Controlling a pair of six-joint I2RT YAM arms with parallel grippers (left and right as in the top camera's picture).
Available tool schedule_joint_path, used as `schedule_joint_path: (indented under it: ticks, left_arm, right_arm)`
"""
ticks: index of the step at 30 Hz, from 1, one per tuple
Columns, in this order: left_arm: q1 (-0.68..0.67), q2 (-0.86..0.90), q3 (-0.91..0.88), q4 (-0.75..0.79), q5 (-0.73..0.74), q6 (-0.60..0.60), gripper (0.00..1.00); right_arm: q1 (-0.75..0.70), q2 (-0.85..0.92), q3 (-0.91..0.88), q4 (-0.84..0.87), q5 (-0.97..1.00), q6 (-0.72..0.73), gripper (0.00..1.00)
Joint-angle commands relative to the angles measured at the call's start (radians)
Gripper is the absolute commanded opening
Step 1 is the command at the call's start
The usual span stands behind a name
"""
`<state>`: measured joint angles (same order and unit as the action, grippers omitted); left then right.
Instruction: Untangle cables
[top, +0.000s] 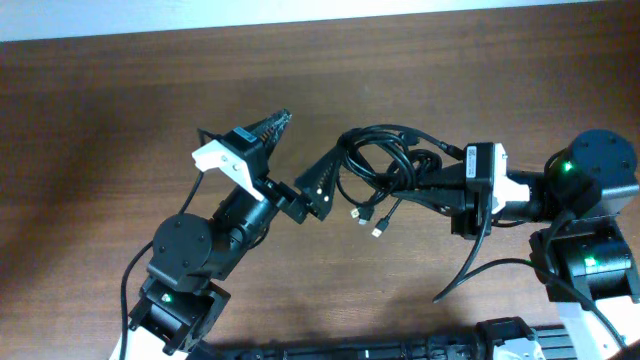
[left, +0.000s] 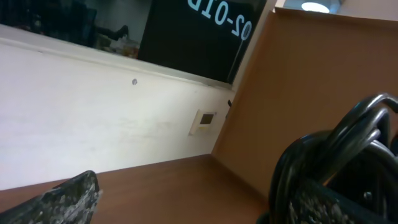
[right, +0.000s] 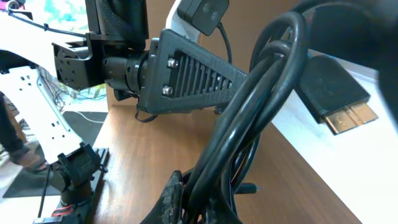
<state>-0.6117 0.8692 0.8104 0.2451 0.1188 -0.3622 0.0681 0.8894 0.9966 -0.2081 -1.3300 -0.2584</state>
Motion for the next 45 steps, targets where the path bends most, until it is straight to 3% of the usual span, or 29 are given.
schedule_joint_path:
  ticks: [1, 3, 14, 16, 20, 26, 29, 31, 33, 35, 40, 45]
  left_arm:
    - [0.005, 0.031, 0.0, 0.017, 0.081, -0.005, 0.99]
    - [0.005, 0.079, 0.0, 0.027, 0.133, -0.019, 0.99]
    - [0.006, 0.146, 0.0, 0.008, 0.095, 0.001, 1.0]
    - [0.006, 0.146, 0.0, 0.054, 0.179, 0.173, 0.98]
    - [0.006, 0.146, 0.0, 0.08, 0.499, 0.536, 0.99]
    - [0.006, 0.108, 0.0, 0.101, 0.656, 0.539, 0.73]
    - [0.006, 0.061, 0.0, -0.014, 0.656, 0.539, 0.72]
    - [0.006, -0.008, 0.0, -0.06, 0.656, 0.536, 0.53]
    - [0.006, -0.061, 0.0, -0.065, 0.656, 0.536, 0.77]
    - [0.006, -0.101, 0.0, -0.112, 0.649, 0.536, 0.81]
    - [0.006, -0.096, 0.0, -0.107, 0.64, 0.536, 0.45]
    - [0.006, 0.045, 0.0, 0.099, 0.64, 0.399, 0.09]
  right_arm:
    - [-0.003, -0.006, 0.012, 0.013, -0.024, 0.002, 0.04]
    - [-0.003, -0.006, 0.012, 0.027, -0.025, 0.002, 0.04]
    - [-0.003, -0.007, 0.012, 0.101, 0.044, 0.005, 0.04]
    - [-0.003, -0.007, 0.012, 0.101, 0.043, 0.009, 0.04]
    - [-0.003, -0.007, 0.012, 0.087, 0.013, 0.2, 0.04]
    - [-0.004, -0.007, 0.012, 0.084, 0.012, 0.214, 0.04]
    - [-0.004, -0.007, 0.012, 0.229, 0.018, 0.214, 0.04]
    - [-0.004, -0.007, 0.012, 0.313, 0.018, 0.215, 0.04]
    - [-0.004, -0.007, 0.012, 0.314, 0.018, 0.215, 0.04]
    - [-0.004, -0.007, 0.012, 0.314, 0.018, 0.215, 0.04]
    - [-0.003, -0.007, 0.012, 0.313, -0.007, 0.216, 0.04]
    - [-0.003, -0.007, 0.012, 0.309, -0.027, 0.215, 0.04]
